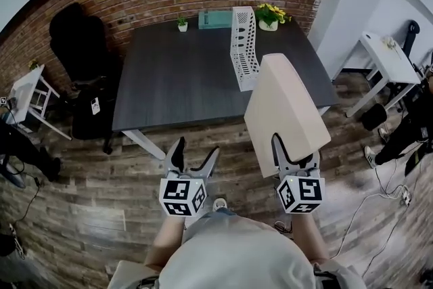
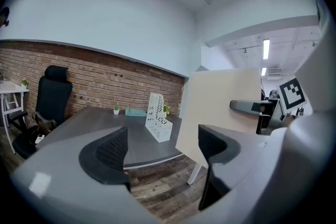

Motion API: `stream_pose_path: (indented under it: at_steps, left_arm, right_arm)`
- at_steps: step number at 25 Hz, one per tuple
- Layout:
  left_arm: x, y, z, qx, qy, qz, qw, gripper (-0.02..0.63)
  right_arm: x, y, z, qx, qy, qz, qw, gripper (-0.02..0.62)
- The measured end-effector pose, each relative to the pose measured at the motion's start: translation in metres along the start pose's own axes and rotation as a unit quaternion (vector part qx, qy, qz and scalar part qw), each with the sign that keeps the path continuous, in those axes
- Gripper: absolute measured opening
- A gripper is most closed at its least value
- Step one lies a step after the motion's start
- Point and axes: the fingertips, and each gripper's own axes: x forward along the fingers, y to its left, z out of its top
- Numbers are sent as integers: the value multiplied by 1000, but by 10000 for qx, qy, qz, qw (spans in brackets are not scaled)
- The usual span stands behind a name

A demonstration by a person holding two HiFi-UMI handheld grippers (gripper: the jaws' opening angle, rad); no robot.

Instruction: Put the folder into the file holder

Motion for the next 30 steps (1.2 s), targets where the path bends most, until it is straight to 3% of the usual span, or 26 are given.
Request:
stream_pose_path:
  at_steps: [20,30]
  left_arm:
    - [90,71,9,-103,222,-242,9994,405]
    - [136,100,13,-204,136,-38,9997,405]
  right_arm:
    - [127,-16,32,-235,-325,-388,9984,288]
    - [199,-40,37,-378,-473,-411,9973,288]
